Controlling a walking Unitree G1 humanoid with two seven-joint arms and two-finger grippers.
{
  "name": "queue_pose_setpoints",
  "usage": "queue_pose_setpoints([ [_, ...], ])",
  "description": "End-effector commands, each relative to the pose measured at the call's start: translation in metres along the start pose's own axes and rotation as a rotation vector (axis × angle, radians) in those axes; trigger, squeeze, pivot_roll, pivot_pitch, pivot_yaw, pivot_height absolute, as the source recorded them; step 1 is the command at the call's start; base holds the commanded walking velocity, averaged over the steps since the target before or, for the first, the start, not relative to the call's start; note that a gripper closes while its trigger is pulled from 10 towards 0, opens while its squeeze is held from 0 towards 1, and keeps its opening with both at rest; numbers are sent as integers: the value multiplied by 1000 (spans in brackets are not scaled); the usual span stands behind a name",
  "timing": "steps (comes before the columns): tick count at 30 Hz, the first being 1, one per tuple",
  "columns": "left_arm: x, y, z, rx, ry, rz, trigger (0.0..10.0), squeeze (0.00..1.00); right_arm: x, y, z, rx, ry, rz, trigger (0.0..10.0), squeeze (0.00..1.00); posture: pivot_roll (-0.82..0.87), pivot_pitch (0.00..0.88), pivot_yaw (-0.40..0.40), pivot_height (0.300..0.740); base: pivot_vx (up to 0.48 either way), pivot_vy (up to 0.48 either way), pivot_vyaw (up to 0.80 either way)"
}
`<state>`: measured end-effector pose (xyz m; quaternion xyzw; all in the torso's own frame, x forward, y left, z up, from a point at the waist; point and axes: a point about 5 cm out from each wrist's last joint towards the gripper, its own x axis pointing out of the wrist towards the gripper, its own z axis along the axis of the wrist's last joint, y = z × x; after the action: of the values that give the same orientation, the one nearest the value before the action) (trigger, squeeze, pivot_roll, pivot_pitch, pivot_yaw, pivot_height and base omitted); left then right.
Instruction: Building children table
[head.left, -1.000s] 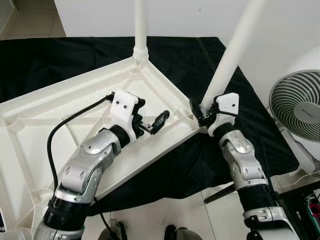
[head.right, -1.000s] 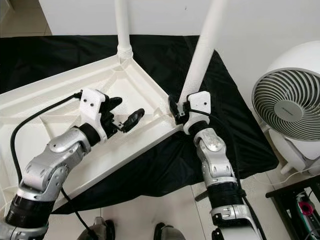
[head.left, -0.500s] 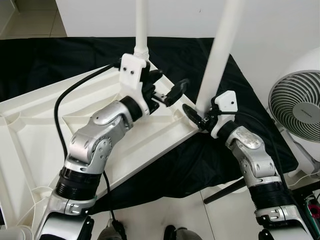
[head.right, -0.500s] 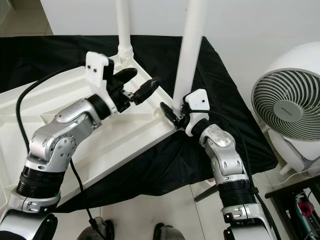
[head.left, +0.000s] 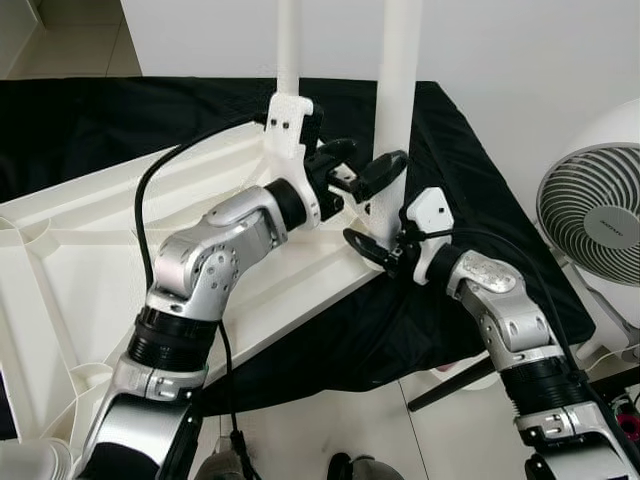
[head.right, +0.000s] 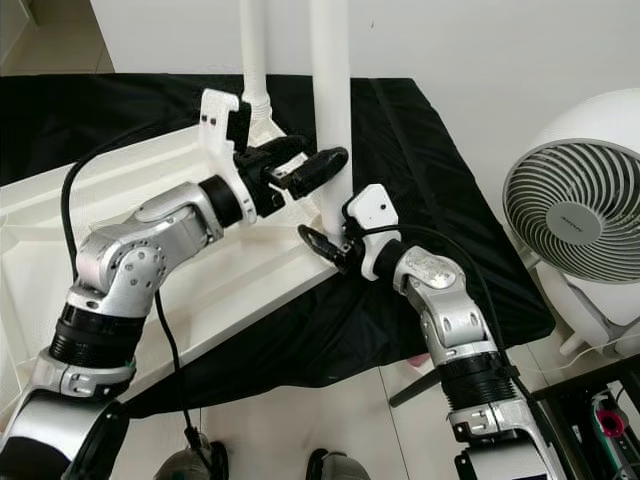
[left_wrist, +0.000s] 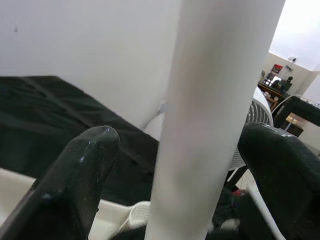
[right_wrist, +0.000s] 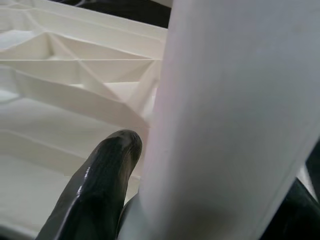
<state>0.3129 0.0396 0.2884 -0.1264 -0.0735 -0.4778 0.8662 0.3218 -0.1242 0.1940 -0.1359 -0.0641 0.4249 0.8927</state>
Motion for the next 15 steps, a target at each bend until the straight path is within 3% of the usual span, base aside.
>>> queue_pose_setpoints([
  [1, 2, -17, 1, 2, 16, -290, 10000, 0, 1, 0, 1, -10, 13, 24, 10000, 0, 107, 107, -82, 740, 0, 0, 0],
  [10, 11, -18, 11, 25, 18, -313, 10000, 0, 3, 3, 2, -12, 24, 56, 10000, 0, 106, 108, -80, 740, 0, 0, 0],
  [11, 12, -19, 12, 23, 15, -320, 9098, 0, 3, 3, 1, -10, 26, 56, 10000, 0, 104, 108, -79, 740, 0, 0, 0],
  [12, 12, -19, 12, 23, 15, -320, 9098, 0, 3, 3, 1, -10, 26, 56, 10000, 0, 104, 108, -79, 740, 0, 0, 0],
  [13, 13, -20, 13, 22, 14, -320, 8235, 0, 3, 3, 2, -10, 25, 56, 10000, 0, 103, 109, -79, 740, 0, 0, 0],
  [14, 14, -19, 13, 19, 21, -320, 0, 0, 3, 3, 2, -12, 25, 56, 10000, 0, 104, 109, -78, 740, 0, 0, 0],
  [15, 14, -19, 13, 19, 21, -320, 0, 0, 3, 3, 2, -12, 25, 56, 10000, 0, 104, 109, -78, 740, 0, 0, 0],
])
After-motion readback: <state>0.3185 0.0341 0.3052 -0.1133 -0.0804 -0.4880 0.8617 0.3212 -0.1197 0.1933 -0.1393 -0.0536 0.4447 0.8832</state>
